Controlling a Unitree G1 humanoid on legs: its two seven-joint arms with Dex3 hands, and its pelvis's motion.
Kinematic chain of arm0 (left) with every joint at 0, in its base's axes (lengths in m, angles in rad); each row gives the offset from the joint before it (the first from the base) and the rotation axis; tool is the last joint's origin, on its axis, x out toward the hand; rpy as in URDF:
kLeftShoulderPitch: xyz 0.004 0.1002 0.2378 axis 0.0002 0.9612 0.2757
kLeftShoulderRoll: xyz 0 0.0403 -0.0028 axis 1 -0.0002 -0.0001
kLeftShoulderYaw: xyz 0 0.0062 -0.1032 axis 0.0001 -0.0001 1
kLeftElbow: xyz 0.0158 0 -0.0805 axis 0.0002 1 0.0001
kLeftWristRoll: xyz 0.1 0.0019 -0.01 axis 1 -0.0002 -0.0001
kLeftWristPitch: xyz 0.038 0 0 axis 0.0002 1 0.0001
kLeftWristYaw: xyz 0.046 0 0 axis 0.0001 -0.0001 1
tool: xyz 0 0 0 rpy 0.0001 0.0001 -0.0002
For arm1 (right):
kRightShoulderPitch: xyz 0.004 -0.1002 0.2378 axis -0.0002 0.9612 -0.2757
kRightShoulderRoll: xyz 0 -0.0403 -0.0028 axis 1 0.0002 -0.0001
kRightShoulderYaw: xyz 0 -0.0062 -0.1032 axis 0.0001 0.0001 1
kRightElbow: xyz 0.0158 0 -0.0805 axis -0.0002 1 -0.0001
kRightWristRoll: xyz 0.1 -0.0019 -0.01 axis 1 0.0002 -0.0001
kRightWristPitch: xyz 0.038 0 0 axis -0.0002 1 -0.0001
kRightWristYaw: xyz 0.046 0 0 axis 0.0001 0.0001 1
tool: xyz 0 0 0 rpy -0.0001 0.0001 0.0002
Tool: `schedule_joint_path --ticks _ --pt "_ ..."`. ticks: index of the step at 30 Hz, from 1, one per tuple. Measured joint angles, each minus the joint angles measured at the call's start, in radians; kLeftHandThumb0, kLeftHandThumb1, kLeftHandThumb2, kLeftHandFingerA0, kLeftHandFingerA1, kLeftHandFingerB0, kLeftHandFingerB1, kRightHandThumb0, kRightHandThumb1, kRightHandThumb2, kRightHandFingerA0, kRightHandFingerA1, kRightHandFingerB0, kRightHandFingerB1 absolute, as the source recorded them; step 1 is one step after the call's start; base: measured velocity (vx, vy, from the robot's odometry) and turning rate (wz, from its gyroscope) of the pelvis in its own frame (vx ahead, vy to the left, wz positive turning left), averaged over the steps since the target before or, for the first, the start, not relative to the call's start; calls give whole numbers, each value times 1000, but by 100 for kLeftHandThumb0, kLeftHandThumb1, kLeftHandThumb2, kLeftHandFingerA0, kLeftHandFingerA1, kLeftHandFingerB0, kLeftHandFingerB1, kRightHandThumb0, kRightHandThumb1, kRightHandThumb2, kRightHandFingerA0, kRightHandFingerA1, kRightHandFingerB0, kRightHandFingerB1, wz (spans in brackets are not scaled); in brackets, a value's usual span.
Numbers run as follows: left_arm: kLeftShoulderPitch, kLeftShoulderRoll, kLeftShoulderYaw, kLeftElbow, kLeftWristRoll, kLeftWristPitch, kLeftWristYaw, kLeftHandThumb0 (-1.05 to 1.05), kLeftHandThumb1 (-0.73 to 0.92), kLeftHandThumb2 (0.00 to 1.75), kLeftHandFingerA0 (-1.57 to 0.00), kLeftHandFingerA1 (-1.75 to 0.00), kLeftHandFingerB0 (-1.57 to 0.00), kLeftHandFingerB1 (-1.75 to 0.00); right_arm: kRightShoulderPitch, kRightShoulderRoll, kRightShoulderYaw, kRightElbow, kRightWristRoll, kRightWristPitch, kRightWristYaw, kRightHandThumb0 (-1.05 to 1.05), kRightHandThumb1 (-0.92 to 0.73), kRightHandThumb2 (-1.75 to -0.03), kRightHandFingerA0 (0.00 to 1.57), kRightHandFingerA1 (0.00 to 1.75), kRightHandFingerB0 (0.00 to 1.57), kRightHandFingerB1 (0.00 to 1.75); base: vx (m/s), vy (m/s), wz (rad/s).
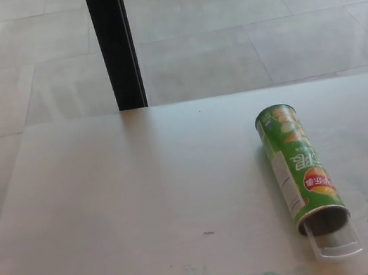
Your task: Use the finger on the right hand of the robot to pull out the chips tray kept inside a container in the middle of the desk
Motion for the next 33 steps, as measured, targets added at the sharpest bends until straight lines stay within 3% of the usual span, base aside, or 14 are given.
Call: schedule_joint_path --ticks 1,4,11,19,25,33 --pt "1 0 0 -1 0 2 0 -22 70 60 -57 -66 -51 -56 4 0 22 -1 -13 -1 0 -39 -50 -55 96 107 53 37 0 0 0" --pt "3 0 0 0 0 5 -3 -23 69 60 -59 -67 -51 -56 15 0 82 -2 -59 -6 0 -34 -47 -55 98 123 59 39 0 0 0" --pt "13 1 0 -14 0 6 -8 -22 71 60 -58 -66 -52 -56 30 0 174 -13 -155 -21 -2 -20 -50 -56 91 130 60 41 0 0 0" --pt "22 1 0 -30 0 22 -9 -22 70 60 -59 -68 -51 -57 2 -3 265 45 -243 -67 2 -22 -49 -59 90 145 60 42 0 0 0" --pt "19 1 -2 -8 2 22 -9 -23 70 60 -59 -69 -52 -56 -20 -15 338 88 -316 -113 3 -24 -52 -56 92 135 59 40 0 0 0" --pt "19 3 -9 5 4 21 -13 -24 69 60 -61 -69 -52 -57 -18 -63 421 82 -423 -150 4 -29 -55 -56 91 136 57 38 0 0 0"
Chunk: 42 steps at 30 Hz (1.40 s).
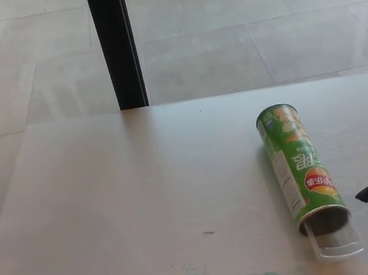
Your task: Use the finger on the right hand of the robot to pull out the chips tray kept inside a container in the middle of the desk
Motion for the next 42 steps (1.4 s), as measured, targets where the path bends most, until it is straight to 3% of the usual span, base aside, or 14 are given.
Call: schedule_joint_path --ticks 18,26,31,42 --pt "2 1 -6 -12 0 0 0 -23 69 60 -60 -68 -53 -57 24 -15 61 -65 -136 -15 0 -30 -56 -57 88 134 56 38 0 0 0" --pt "2 6 -10 -17 2 1 0 -22 71 60 -59 -67 -52 -56 -47 36 94 -18 -180 -11 -15 -30 -54 -59 84 140 53 37 0 0 0" --pt "1 11 -11 -6 4 1 -1 -23 71 60 -57 -66 -50 -56 -95 70 119 10 -212 6 -23 -33 -53 -59 88 135 54 38 0 0 0" --pt "6 14 -12 -33 4 1 -1 -24 70 60 -57 -66 -49 -55 -106 59 181 52 -336 30 -52 -36 -57 -59 87 140 52 40 0 0 0"
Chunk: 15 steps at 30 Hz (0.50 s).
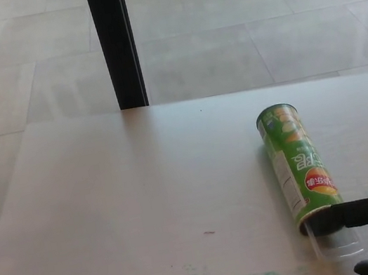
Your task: Use the finger on the right hand of the robot to pull out the chips tray kept inside a container in the middle of the desk
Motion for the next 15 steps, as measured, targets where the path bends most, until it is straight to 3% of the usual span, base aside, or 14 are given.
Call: schedule_joint_path --ticks 15 --pt "-5 5 -5 22 1 -2 -1 -23 70 60 -57 -66 -51 -56 3 -45 49 73 -97 -10 -34 -38 -58 -60 84 144 49 40 0 0 0"
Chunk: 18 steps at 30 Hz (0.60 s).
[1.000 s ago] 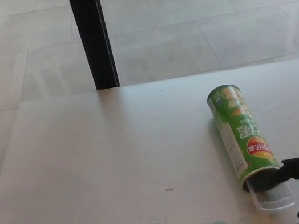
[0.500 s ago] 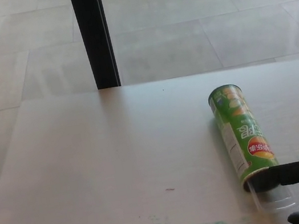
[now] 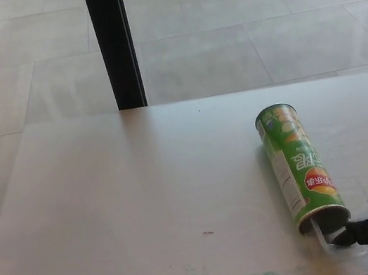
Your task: Use the finger on the right hand of the robot to pull out the chips tray kept inside a container in the middle of the desk
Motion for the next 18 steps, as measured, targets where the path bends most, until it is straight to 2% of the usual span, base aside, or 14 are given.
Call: schedule_joint_path --ticks 13,14,18 --pt "-4 0 -4 7 1 -1 0 -24 69 60 -57 -66 -51 -56 -2 1 52 3 -41 4 -10 -39 -59 -58 88 146 51 40 0 0 0" --pt "-4 0 -5 10 2 -1 0 -23 70 60 -57 -66 -51 -56 1 1 54 -1 -45 8 -11 -37 -58 -62 86 150 50 40 0 0 0" --pt "-5 0 -6 10 3 -1 0 -23 70 60 -56 -65 -50 -55 31 -1 43 -35 -37 20 -3 -38 -59 -57 93 139 52 40 0 0 0"
